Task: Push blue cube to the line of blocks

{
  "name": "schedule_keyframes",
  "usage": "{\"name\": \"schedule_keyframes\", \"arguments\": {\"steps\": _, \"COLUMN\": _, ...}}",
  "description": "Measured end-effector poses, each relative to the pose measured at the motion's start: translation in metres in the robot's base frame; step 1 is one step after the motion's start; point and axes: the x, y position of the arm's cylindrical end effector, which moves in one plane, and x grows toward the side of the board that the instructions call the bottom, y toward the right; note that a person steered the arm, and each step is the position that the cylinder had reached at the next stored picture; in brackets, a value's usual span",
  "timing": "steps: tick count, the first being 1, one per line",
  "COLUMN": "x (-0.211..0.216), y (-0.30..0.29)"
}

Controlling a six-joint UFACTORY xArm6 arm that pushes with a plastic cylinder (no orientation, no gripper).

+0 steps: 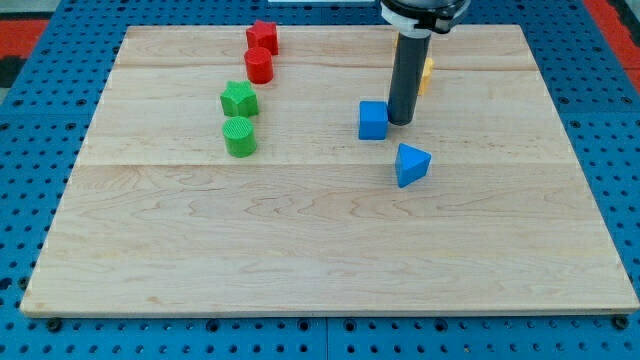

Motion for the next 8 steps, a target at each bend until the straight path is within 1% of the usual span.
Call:
{"name": "schedule_keyframes", "arguments": {"steps": 1, "x": -0.008, "y": 0.003}}
{"name": "schedule_keyframes", "arguments": {"steps": 2, "x": 0.003, "y": -0.023}}
{"name": "schedule_keyframes", "arguments": {"steps": 5, "x": -0.020, "y": -0.014}}
{"name": "schedule_keyframes", "arguments": {"steps": 6, "x": 0.011, "y": -0.043}}
{"name": "schedule_keyframes", "arguments": {"steps": 7, "x": 0.016, "y": -0.043}}
{"name": "schedule_keyframes", "arguments": {"steps": 8, "x": -0.008, "y": -0.045}}
